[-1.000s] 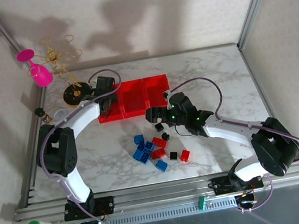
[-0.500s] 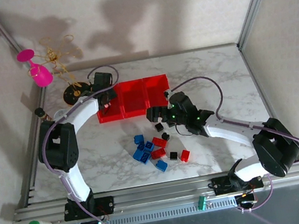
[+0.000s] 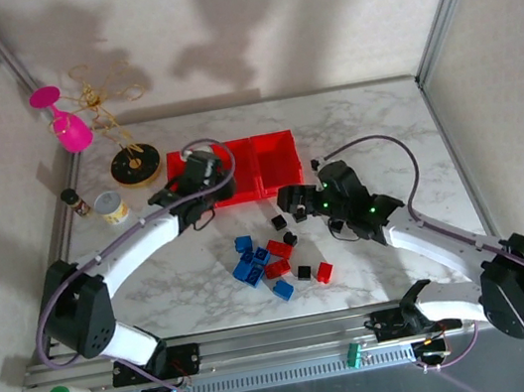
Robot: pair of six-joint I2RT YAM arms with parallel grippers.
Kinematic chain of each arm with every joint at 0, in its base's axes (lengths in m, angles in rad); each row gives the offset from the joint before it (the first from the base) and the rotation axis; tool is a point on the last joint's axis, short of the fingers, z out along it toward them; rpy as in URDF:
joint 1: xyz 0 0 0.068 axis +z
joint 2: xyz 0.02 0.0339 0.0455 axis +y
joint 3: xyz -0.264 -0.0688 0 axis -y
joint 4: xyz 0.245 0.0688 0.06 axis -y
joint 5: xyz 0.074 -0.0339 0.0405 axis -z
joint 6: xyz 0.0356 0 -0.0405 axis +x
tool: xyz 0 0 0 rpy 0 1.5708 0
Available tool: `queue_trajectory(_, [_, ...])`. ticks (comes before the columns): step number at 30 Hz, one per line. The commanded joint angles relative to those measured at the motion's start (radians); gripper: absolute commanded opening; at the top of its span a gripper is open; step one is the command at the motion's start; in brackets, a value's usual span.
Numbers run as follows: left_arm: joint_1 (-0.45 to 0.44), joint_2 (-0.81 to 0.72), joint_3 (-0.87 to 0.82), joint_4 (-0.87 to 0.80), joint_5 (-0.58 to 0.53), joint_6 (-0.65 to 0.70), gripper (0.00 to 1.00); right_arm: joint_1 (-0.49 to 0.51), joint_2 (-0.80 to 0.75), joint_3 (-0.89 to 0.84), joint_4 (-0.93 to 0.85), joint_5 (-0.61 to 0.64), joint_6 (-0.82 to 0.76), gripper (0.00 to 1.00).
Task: Sort the legos into containers by color
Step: Pick up the lego from the middle-left of the table.
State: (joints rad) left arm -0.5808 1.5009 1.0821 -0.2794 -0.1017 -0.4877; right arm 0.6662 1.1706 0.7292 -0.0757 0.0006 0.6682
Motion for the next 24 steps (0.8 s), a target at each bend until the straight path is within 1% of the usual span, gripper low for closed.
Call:
queue_trajectory(1, [-0.083,-0.048,-0.046,-0.059,0.006,-0.038,0.50,-0.005,-0.055,-0.032,-0.116,0.029,0.015,0.99])
queue_trajectory(7, [-0.255,-0.059,-0.054,-0.103,-0.005,-0.078,0.52,-0.005,-0.153,-0.079,-0.259,0.045,0.059,0.99])
queue_trajectory(13, [-0.383,-0.014,-0.057,-0.118,0.011,-0.091,0.54,-0.005,-0.261,-0.150,-0.375,0.065,0.123,0.99])
queue_trajectory(16, [-0.422,0.031,-0.046,-0.138,0.037,-0.091,0.55,-0.005,-0.310,-0.173,-0.418,0.071,0.148,0.99])
queue_trajectory(19, [-0.463,0.072,-0.029,-0.141,0.022,-0.085,0.57,-0.005,-0.346,-0.191,-0.445,0.079,0.163,0.99])
queue_trajectory(24, [-0.481,0.147,0.003,-0.139,0.026,-0.090,0.58,-0.005,-0.386,-0.207,-0.453,0.087,0.177,0.99])
